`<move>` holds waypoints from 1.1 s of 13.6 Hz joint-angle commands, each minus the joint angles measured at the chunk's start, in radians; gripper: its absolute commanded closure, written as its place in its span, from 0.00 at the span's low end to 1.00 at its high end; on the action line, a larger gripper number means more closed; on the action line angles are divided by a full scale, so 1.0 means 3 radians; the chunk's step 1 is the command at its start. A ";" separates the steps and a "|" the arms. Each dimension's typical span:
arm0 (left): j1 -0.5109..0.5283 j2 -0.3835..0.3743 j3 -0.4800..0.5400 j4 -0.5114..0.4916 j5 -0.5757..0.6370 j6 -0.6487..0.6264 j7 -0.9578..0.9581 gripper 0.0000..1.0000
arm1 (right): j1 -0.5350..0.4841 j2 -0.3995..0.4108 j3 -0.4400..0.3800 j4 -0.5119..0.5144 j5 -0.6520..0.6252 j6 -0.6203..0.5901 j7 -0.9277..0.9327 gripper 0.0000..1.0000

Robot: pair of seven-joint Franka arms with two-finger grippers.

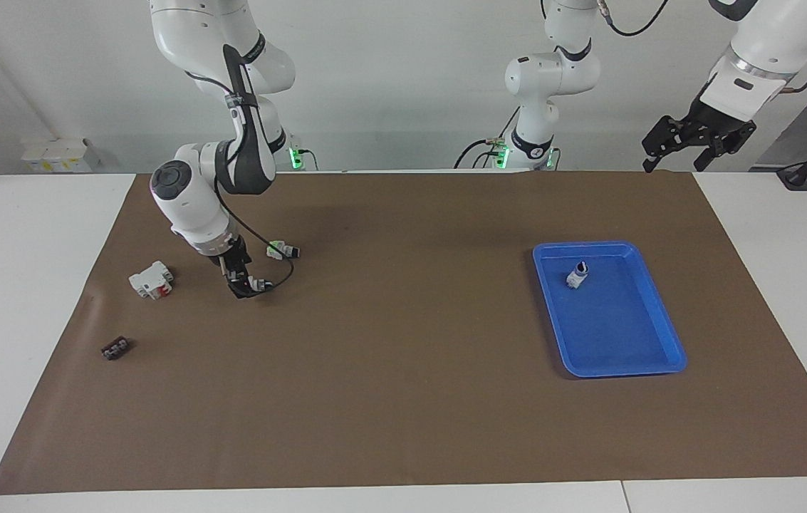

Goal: Turn and place switch with both arms

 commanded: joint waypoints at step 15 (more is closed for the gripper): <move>-0.0042 -0.0160 -0.0008 -0.0216 0.0054 0.0008 -0.0055 0.00 | -0.0087 0.0128 0.0017 -0.0160 0.0363 0.0417 -0.0399 0.01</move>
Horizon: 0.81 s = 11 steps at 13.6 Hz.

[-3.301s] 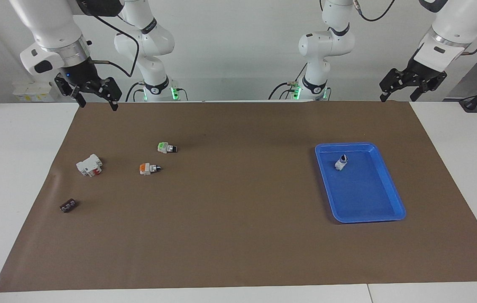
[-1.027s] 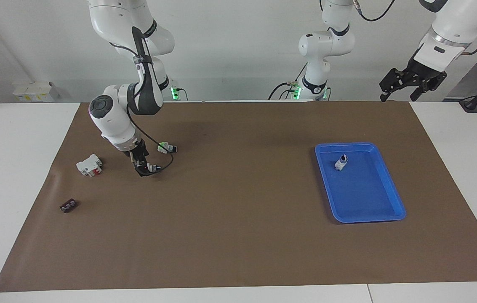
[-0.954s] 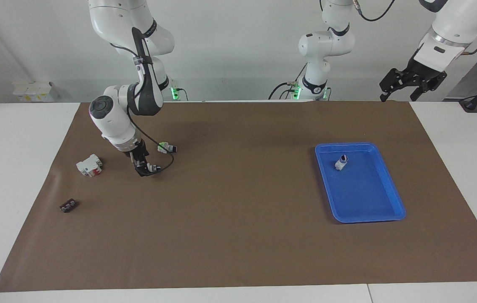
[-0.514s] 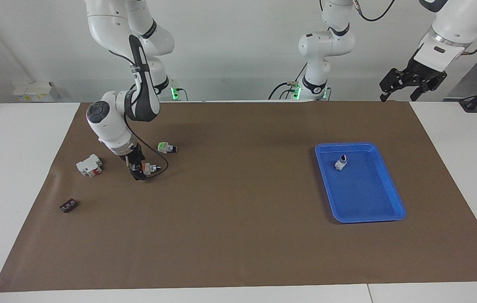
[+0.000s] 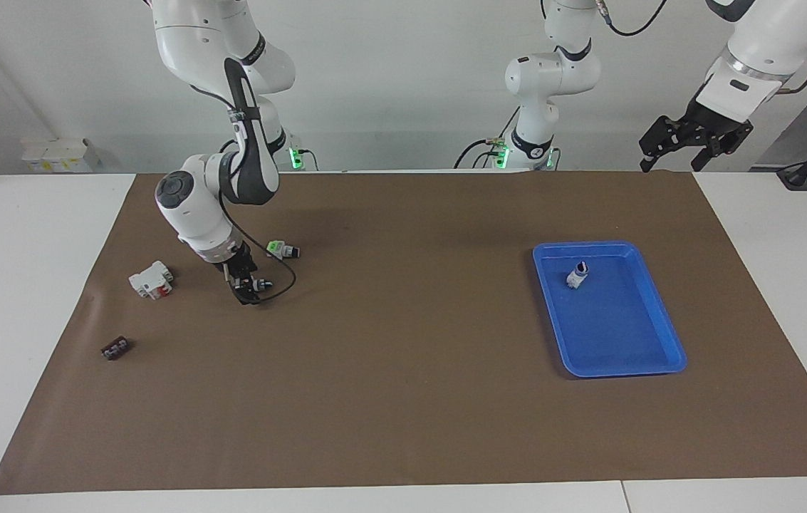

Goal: Turn and place switch with both arms

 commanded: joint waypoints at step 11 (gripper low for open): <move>-0.0024 -0.0123 0.0009 -0.0134 0.0003 0.0083 0.0196 0.02 | -0.0043 -0.0027 0.0009 0.0327 0.0431 -0.0624 -0.0659 1.00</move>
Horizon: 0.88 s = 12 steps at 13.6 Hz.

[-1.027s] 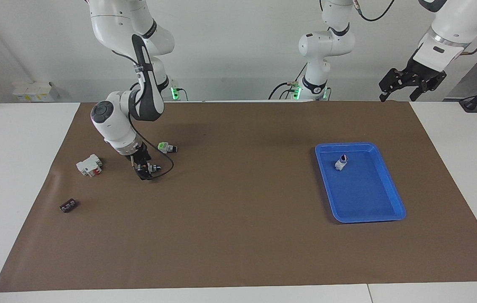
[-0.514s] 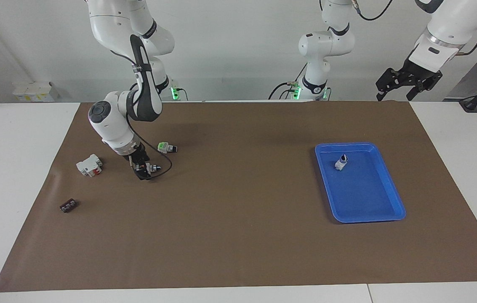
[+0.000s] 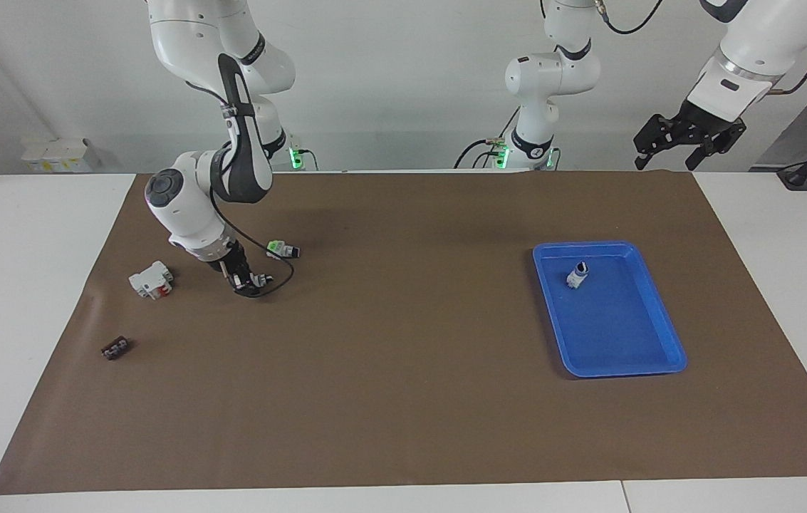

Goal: Turn and place switch with both arms

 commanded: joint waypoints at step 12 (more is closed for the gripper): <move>-0.0197 -0.0052 -0.0095 -0.0081 -0.0987 0.0326 -0.0985 0.08 | 0.0876 -0.0039 0.0067 0.1329 0.2706 -0.1078 0.1117 1.00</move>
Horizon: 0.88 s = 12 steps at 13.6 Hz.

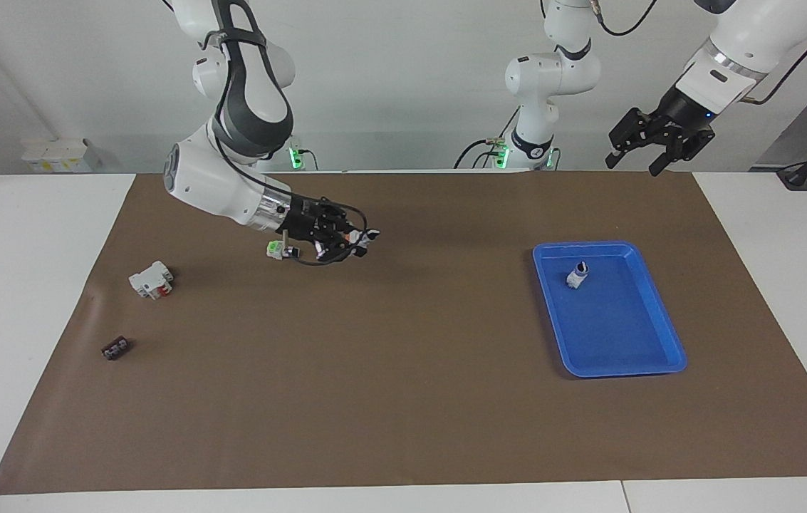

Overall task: Turn and place switch with both arms
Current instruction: 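Carry the switch toward the tray while the left gripper reaches toward it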

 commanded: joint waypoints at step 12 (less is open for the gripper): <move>-0.0711 -0.0174 -0.0016 -0.0487 -0.0818 0.0790 0.0762 0.42 | 0.0982 0.0050 -0.0006 0.0426 0.0330 0.0959 0.0824 1.00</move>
